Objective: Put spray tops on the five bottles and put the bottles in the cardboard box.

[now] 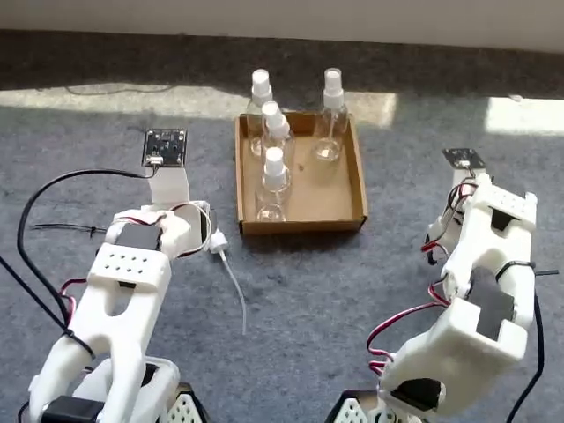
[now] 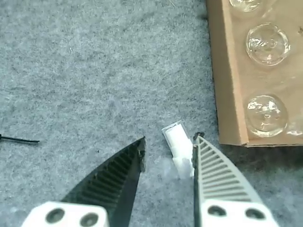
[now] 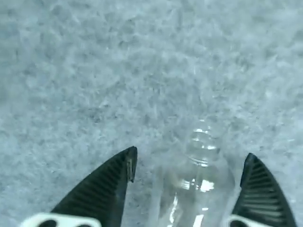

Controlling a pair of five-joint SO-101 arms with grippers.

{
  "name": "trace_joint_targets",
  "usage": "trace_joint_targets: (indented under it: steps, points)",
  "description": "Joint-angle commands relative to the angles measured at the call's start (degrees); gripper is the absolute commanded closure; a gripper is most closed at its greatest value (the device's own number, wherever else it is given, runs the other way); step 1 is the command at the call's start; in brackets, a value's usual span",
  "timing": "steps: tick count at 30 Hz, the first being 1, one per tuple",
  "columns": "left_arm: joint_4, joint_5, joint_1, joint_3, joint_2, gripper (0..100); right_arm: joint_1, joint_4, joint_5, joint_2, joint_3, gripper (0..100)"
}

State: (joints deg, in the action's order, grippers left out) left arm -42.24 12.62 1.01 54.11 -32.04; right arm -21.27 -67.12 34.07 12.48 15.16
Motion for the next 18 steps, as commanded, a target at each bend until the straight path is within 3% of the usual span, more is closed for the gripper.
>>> trace_joint_targets:
  steps: [1,18]
  points:
    - [0.97,0.53,0.92,-0.22,0.04,83,-1.1,-0.57,0.88,0.4,-3.12,71.0]
    - [1.32,0.44,0.75,1.1,-0.04,84,-1.36,-2.51,0.88,0.48,-3.74,95.7]
